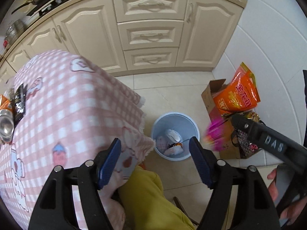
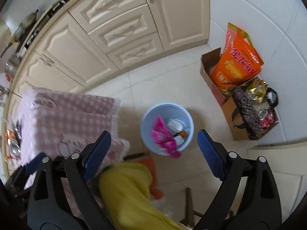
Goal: Collect trash
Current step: 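Open the right tool to drop the pink wrapper into the bucket, then move both tools back over the table toward the remaining trash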
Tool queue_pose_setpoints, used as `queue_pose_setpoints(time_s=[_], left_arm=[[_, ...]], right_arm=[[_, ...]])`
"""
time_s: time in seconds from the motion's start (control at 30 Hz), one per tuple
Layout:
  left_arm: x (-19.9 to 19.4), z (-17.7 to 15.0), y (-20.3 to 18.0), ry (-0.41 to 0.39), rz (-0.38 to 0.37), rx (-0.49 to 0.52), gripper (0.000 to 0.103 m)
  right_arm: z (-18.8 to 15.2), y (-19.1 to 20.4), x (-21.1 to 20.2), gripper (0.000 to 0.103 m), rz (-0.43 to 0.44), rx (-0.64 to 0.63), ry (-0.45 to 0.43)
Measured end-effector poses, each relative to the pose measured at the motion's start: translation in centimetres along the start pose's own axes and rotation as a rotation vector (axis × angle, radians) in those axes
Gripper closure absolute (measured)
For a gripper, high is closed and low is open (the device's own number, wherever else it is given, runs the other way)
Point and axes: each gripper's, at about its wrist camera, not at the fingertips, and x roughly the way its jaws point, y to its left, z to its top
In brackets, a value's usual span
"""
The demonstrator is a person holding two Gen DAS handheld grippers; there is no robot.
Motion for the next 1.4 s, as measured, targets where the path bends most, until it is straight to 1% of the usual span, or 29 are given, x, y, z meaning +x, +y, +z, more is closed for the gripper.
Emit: queue_pose_setpoints(time_s=[0.13, 0.33, 0.5, 0.67, 0.8, 0.9, 1.1, 1.3, 1.4], left_arm=[[-0.2, 0.1, 1.2, -0.005, 0.006, -0.030, 0.029], [-0.2, 0.0, 1.1, -0.002, 0.001, -0.023, 0.029], [-1.1, -0.7, 1.5, -0.013, -0.021, -0.027, 0.029], [-2.4, -1.3, 2.0, -0.026, -0.042, -0.027, 0.029], [-3.7, -1.8, 2.8, -0.053, -0.001, -0.041, 0.029], [-4.6, -1.9, 4.3, -0.068, 0.001, -0.078, 0.029], [-6.0, -2.4, 7.8, -0.090, 0.038, -0.159, 0.028], [-6.8, -3.5, 11.5, -0.096, 0.058, -0.239, 0.028], [-7.1, -4.1, 13.7, -0.094, 0.079, -0.288, 0.028]], right_arm=[[0.0, 0.1, 0.4, 0.013, -0.001, 0.008, 0.019], [-0.9, -0.3, 1.0, 0.013, -0.014, 0.000, 0.053], [-1.6, -0.8, 0.9, 0.013, -0.022, 0.002, 0.060], [-2.1, 0.4, 0.2, 0.013, -0.020, -0.044, 0.047], [-2.3, 1.9, -0.7, 0.013, 0.003, -0.077, 0.037], [-2.6, 3.0, -1.4, 0.013, 0.015, -0.103, 0.024], [-3.1, 5.6, -2.2, 0.013, 0.039, -0.153, 0.018], [-3.6, 9.1, -2.3, 0.013, 0.059, -0.234, 0.026], [-4.0, 11.1, -2.5, 0.013, 0.084, -0.268, 0.031]])
